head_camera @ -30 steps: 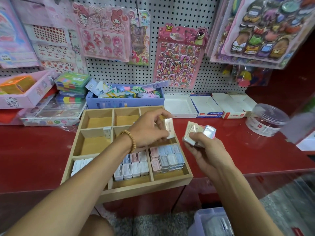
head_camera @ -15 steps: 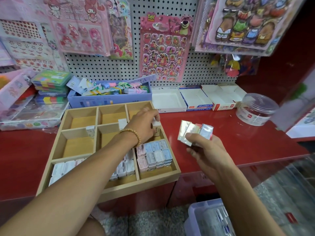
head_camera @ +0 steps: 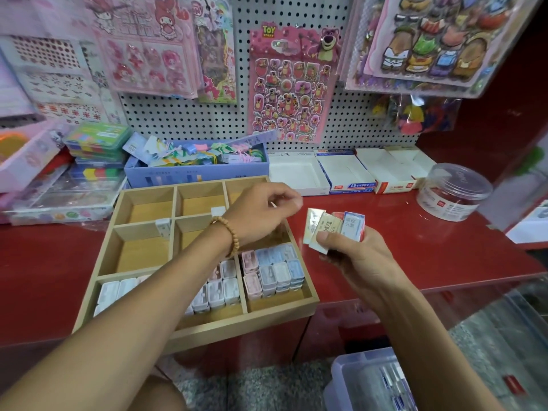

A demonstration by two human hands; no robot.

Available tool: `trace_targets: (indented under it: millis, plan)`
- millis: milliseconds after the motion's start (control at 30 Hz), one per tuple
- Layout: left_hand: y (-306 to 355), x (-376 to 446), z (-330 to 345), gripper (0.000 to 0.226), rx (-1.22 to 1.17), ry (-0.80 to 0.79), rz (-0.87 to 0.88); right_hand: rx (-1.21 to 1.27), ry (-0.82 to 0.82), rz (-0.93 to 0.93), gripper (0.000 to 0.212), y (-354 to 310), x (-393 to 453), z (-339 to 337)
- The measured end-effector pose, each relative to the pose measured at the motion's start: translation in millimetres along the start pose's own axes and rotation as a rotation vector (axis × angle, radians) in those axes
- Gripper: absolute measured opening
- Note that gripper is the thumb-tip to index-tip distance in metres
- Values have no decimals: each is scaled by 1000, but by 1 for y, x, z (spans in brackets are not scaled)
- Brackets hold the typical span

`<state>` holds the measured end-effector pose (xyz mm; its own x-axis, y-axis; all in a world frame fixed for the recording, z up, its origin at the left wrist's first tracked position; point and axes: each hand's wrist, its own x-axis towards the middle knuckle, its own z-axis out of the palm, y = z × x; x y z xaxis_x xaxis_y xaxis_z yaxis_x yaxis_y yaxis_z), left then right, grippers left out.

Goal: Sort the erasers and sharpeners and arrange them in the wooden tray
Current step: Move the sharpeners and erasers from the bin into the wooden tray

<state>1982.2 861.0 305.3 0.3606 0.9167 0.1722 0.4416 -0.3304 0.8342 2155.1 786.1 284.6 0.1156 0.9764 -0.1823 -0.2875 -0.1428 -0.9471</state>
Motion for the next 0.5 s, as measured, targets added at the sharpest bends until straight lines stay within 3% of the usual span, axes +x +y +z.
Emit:
trace_targets:
  millis: [133,367,500]
  plan:
    - [12,-8,3,14,-193,-168,-48,33,-47,-28,33,1,1,4]
    - [15,-13,-2,13,-300,-195,-95,-77,-34,-84,60,-1,0,10]
    - [11,-11,-6,16,-272,-181,-104,-100,-23,-97,54,-2,-2,16]
